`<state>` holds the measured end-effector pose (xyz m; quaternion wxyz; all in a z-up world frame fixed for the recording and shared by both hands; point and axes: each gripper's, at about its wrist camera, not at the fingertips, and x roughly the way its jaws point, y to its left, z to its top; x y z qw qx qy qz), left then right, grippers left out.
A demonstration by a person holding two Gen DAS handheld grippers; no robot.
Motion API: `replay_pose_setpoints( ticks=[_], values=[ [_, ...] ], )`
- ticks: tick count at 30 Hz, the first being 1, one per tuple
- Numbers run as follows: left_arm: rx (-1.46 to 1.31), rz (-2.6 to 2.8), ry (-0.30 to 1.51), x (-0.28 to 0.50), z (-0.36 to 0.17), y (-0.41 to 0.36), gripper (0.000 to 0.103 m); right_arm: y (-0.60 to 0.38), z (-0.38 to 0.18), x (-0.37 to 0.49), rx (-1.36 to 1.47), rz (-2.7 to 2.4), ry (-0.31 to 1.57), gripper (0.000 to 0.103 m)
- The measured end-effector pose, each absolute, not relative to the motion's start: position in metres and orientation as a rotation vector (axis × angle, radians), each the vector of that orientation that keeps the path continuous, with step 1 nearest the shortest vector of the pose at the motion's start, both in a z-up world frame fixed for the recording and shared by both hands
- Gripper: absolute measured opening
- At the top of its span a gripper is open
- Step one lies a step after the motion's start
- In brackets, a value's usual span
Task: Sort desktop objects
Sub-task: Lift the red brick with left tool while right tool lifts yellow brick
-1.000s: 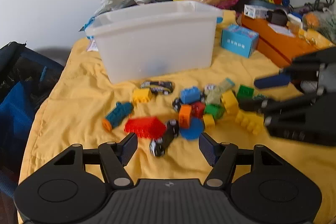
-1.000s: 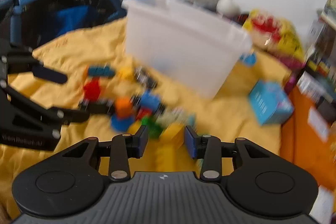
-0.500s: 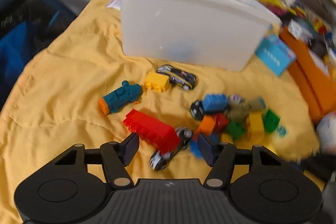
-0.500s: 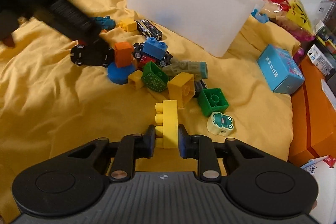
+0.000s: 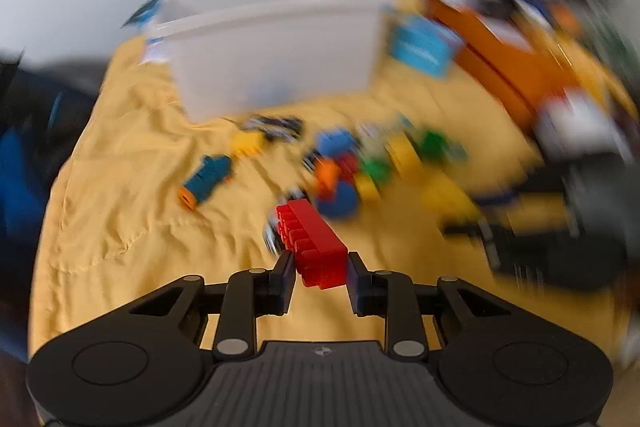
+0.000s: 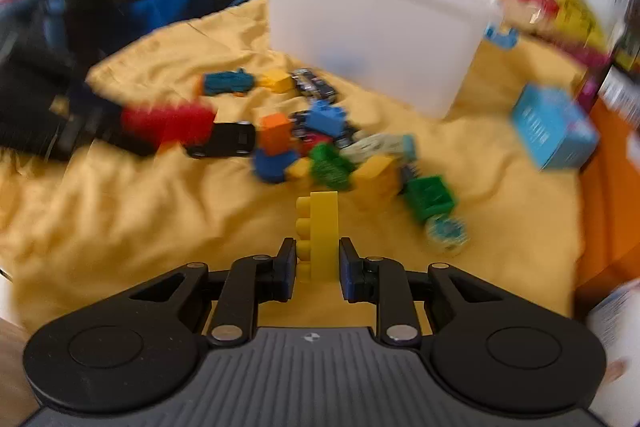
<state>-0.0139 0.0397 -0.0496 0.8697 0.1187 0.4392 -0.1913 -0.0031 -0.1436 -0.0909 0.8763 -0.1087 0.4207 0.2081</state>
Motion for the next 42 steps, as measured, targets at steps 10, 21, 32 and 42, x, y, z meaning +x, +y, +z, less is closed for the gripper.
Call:
replay_pose_setpoints(
  ticks=[10, 21, 32, 42],
  values=[
    [0.490, -0.512, 0.884, -0.052, -0.086, 0.000, 0.035, -0.157, -0.113, 0.009, 0.012, 0.468, 1.049, 0.036],
    [0.249, -0.362, 0.866, -0.056, -0.065, 0.017, 0.048, -0.163, -0.097, 0.006, -0.182, 0.426, 0.922, 0.043],
    [-0.241, -0.246, 1.068, -0.025, -0.105, 0.055, 0.032, -0.163, -0.092, -0.007, -0.225, 0.443, 0.872, 0.041],
    [-0.153, -0.293, 1.061, -0.020, -0.099, 0.028, 0.031, -0.171, -0.089, -0.011, -0.221, 0.442, 0.858, 0.041]
  ],
)
